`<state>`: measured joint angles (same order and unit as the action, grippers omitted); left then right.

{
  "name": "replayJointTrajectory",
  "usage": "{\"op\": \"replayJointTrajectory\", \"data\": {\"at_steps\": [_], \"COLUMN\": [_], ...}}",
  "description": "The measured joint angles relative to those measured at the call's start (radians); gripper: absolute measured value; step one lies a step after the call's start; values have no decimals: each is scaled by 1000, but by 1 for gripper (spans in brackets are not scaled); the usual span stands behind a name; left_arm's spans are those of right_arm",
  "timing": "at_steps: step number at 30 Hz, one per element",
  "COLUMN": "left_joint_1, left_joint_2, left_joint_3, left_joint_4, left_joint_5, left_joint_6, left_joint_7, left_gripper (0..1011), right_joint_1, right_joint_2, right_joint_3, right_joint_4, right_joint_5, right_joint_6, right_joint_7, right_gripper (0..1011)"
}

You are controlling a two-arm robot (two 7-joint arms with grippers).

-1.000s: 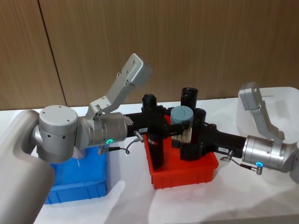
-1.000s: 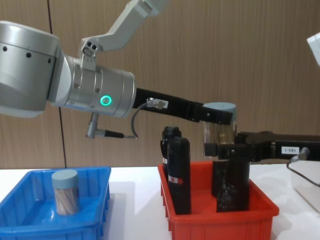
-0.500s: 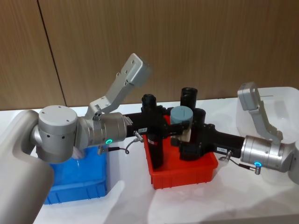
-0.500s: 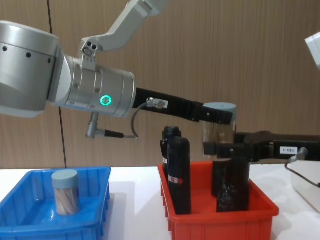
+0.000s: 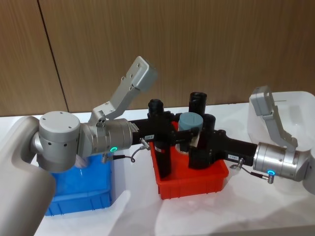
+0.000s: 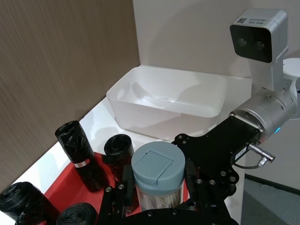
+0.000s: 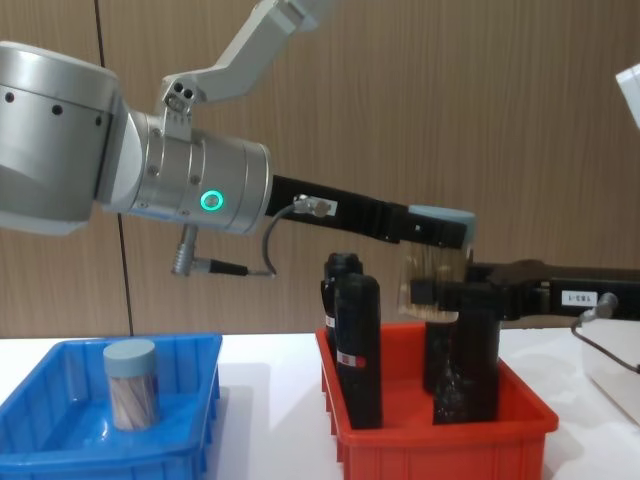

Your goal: Pick the cotton swabs from the blue box and place them into the white box.

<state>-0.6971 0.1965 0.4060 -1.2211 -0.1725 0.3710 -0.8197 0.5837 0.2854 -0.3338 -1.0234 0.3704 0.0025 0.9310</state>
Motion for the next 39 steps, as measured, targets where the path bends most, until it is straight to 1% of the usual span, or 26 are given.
{"op": "replayJointTrajectory", "data": {"at_steps": [8, 10, 11, 12, 13, 14, 16, 17, 18, 20, 22, 39], "left_joint_1": [0, 0, 0, 0, 0, 0, 0, 0, 0, 0, 0, 0], "left_joint_2": [0, 0, 0, 0, 0, 0, 0, 0, 0, 0, 0, 0], "left_joint_3": [0, 0, 0, 0, 0, 0, 0, 0, 0, 0, 0, 0], "left_joint_4": [0, 0, 0, 0, 0, 0, 0, 0, 0, 0, 0, 0], "left_joint_5": [0, 2, 2, 2, 2, 2, 2, 2, 2, 2, 2, 2], "left_joint_6": [0, 0, 0, 0, 0, 0, 0, 0, 0, 0, 0, 0], "left_joint_7": [0, 2, 2, 2, 2, 2, 2, 2, 2, 2, 2, 2], "left_gripper": [654, 672, 719, 739, 794, 794, 877, 877, 912, 942, 1000, 1004], "right_joint_1": [-2, -2, -2, -3, -3, -3, -3, -4, -4, -4, -4, 2], "right_joint_2": [3, 2, 2, 2, 2, 3, 4, 4, 4, 5, 5, 7], "right_joint_3": [-3, -4, -4, -4, -5, -5, -5, -5, -6, -6, -7, -10], "right_joint_4": [-3, -5, -7, -8, -9, -9, -9, -10, -10, -10, -10, 9], "right_joint_5": [8, 10, 10, 12, 14, 15, 16, 17, 17, 18, 20, 26], "right_joint_6": [-2, -4, -4, -5, -5, -5, -5, -6, -6, -6, -7, -16], "right_joint_7": [-2, -1, -1, -1, -1, -2, -2, -3, -3, -5, -7, -28], "right_gripper": [641, 641, 641, 641, 641, 641, 641, 641, 641, 641, 641, 641]}}
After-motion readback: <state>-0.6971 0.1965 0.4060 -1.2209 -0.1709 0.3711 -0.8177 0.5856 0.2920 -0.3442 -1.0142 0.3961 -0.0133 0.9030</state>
